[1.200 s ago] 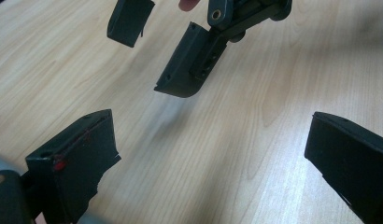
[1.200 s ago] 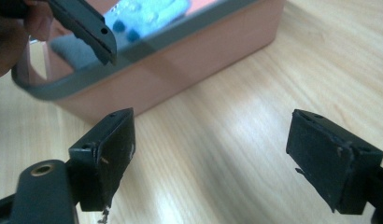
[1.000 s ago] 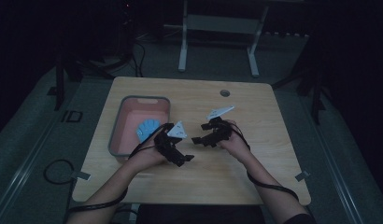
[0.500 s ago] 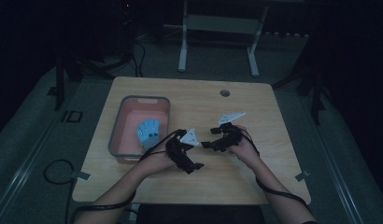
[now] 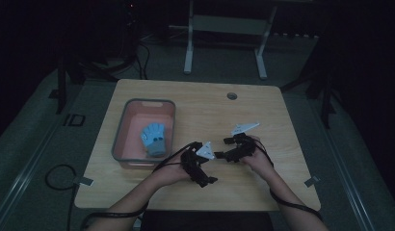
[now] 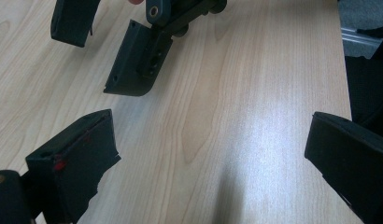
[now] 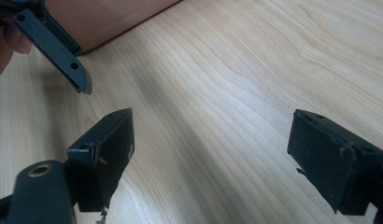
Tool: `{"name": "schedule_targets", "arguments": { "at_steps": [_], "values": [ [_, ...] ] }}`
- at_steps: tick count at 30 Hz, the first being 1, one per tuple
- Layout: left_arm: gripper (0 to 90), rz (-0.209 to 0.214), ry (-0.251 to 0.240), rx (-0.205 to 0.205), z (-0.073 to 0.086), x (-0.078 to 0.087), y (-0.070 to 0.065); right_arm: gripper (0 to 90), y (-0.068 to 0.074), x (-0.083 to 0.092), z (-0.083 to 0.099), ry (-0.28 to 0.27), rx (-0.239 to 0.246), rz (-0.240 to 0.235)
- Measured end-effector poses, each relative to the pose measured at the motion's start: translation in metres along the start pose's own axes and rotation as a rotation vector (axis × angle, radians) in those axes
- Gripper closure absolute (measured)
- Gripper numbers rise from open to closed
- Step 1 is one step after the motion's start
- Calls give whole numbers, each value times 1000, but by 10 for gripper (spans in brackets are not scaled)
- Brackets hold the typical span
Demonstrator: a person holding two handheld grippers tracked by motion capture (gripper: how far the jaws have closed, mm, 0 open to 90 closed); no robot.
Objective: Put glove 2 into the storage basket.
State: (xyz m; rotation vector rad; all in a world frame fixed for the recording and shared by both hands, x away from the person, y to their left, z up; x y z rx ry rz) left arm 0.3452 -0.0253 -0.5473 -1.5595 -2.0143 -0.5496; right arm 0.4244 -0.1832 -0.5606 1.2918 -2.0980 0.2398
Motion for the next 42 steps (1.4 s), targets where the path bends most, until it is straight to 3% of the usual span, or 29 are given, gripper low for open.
{"name": "schedule_targets", "arguments": {
  "at_steps": [6,19,30,42],
  "values": [
    [26,2,-7,-23,5,-9,-1,148,-2,0,8,-4,-10,11],
    [26,17,11,-6,15,-29,-3,148,-6,1,30,13,-31,20],
    [26,11,23,-4,23,-33,-2,149,-13,13,39,-29,-11,65],
    [26,-25,-15,-2,26,-31,-2,148,-19,22,45,-49,12,94]
  ]
}}
Point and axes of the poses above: each handheld gripper's, and its own axes: x roughly backward along the jaws, z roughly out of its underside, y roughly to its left, the point moved 4 cm from there along -x, roughly forward along the jaws, and after that the axes turned 5 degrees about -y, right-handed, at the moved point
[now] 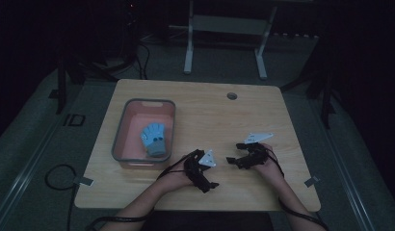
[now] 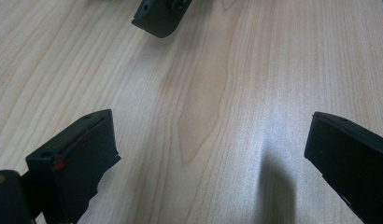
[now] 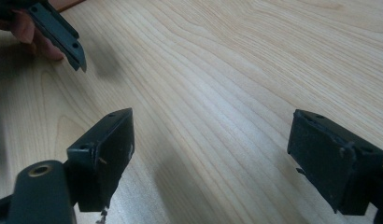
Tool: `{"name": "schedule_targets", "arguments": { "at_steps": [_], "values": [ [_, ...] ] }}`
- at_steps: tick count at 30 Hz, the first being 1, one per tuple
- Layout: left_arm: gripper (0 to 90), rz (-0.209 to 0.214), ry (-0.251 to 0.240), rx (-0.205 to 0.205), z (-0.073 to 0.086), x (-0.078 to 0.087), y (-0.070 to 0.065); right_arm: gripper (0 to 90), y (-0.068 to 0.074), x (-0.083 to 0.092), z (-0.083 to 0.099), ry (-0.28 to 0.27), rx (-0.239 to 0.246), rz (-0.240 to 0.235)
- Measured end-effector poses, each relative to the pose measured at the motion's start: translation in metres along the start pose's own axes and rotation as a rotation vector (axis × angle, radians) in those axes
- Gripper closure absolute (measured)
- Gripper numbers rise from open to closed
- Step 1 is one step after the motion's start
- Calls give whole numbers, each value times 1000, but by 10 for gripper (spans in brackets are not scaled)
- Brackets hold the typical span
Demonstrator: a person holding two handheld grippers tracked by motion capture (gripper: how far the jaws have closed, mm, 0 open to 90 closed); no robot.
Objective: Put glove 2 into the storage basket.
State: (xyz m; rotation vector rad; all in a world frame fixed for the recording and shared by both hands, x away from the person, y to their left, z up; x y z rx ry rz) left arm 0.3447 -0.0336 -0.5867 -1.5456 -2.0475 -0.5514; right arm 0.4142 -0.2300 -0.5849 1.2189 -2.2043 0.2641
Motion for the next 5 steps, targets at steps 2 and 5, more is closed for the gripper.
{"name": "schedule_targets", "arguments": {
  "at_steps": [2,5],
  "values": [
    [26,-4,-4,4,1,0,0,148,0,0,1,4,6,4],
    [26,-5,-5,4,1,0,0,148,0,-1,1,3,9,5]
  ]
}}
Point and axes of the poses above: each handheld gripper's, and its own axes: x roughly backward along the jaws, z roughly out of its underside, y roughly to its left, the point moved 4 cm from there along -x, roughly forward along the jaws, and after that the axes turned 5 degrees about -y, right-handed, at the moved point
